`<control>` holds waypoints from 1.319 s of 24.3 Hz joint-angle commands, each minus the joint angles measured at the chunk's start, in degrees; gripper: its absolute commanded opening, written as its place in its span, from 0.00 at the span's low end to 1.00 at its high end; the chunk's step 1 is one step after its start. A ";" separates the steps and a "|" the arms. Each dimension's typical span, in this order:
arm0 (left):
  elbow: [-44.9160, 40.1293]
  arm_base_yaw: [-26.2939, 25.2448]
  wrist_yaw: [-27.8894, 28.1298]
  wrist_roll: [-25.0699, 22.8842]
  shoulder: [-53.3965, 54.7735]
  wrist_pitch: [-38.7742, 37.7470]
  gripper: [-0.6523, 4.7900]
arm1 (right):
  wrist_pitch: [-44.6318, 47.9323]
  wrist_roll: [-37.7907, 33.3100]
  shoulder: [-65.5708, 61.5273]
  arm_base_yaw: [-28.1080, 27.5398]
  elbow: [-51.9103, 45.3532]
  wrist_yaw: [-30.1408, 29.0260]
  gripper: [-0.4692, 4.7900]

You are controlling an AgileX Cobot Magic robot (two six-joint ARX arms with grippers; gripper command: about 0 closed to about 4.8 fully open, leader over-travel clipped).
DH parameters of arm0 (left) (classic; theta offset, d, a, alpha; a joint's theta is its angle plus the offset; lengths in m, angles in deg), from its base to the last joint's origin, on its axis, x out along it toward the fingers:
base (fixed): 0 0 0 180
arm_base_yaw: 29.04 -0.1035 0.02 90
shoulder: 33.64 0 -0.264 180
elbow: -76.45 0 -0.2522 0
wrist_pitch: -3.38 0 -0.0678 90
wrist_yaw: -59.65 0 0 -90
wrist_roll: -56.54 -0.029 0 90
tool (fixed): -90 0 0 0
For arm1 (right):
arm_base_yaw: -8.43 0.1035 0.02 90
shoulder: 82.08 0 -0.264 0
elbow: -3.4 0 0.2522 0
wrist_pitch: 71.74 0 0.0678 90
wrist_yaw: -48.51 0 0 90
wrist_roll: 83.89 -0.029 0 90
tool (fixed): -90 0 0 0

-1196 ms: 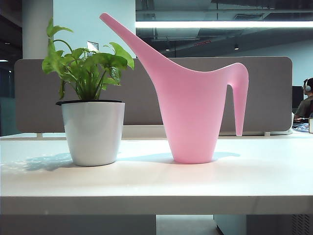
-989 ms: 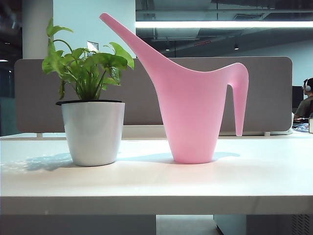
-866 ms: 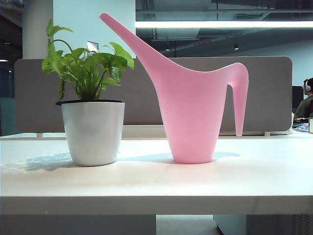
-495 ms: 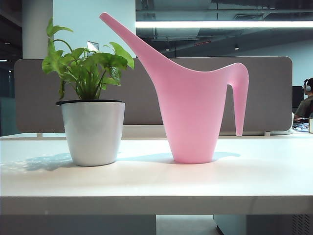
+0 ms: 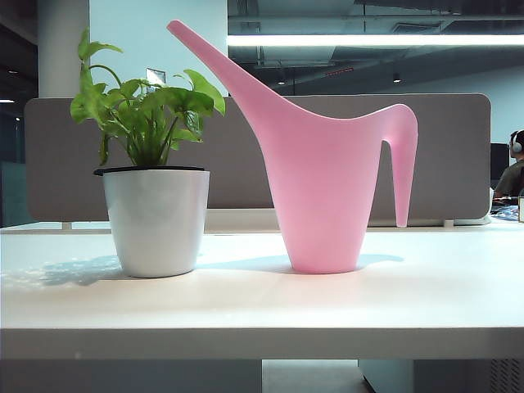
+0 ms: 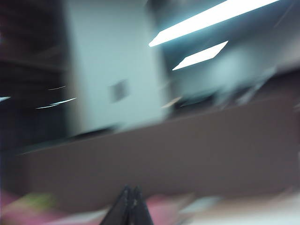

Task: Pick up the watering can from the table, water the potted plant, and put the can back.

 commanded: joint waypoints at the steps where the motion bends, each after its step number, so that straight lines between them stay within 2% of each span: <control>1: 0.24 0.00 -0.22 -0.04 0.04 0.74 0.13 | -8.11 19.85 -4.90 0.00 10.49 12.76 0.09; 3: 0.24 0.00 -0.20 -0.04 0.04 0.76 0.13 | -2.73 24.28 -13.27 -0.09 16.15 19.37 0.09; 4: 0.24 0.00 -0.22 -0.04 0.04 0.74 0.13 | 0.42 23.69 -18.95 -0.39 17.86 19.63 0.09; 6: 0.24 0.00 -0.22 -0.04 0.04 0.72 0.13 | 2.80 20.96 -25.73 -0.94 19.17 18.47 0.09; 10: 0.24 0.00 -0.22 -0.04 0.00 0.79 0.13 | 11.08 15.87 -38.80 -1.29 19.74 10.49 0.09; 12: 0.24 -0.02 -0.22 -0.04 0.02 0.76 0.13 | 15.41 15.26 -46.01 -1.27 19.74 8.87 0.09; 14: 0.24 0.00 -0.22 -0.04 0.04 0.72 0.13 | 21.92 15.23 -58.23 -1.20 19.65 8.96 0.09; 18: 0.24 -0.02 -0.22 -0.04 -0.02 0.74 0.13 | 27.23 15.23 -68.52 -1.14 19.43 8.98 0.09; 22: 0.24 -0.02 -0.24 -0.04 -0.02 0.79 0.13 | 36.96 14.80 -81.31 2.99 19.06 9.01 0.09; 26: 0.09 -0.02 -0.22 -0.04 0.00 0.72 0.13 | 47.08 15.52 -90.23 7.74 18.49 11.80 0.09; 27: 0.09 -0.02 -0.22 -0.04 -0.02 0.76 0.13 | 49.37 15.87 -91.89 8.57 18.51 12.26 0.11; 28: 0.09 -0.02 -0.24 -0.04 -0.02 0.72 0.13 | 52.81 16.13 -94.25 9.40 18.58 12.11 0.22; 30: 0.09 -0.02 -0.22 -0.04 -0.02 0.74 0.13 | 53.94 16.13 -95.69 9.57 18.75 11.50 0.33; 32: 0.09 -0.02 -0.22 -0.04 -0.02 0.72 0.13 | 54.25 16.13 -97.00 9.57 19.04 10.16 0.40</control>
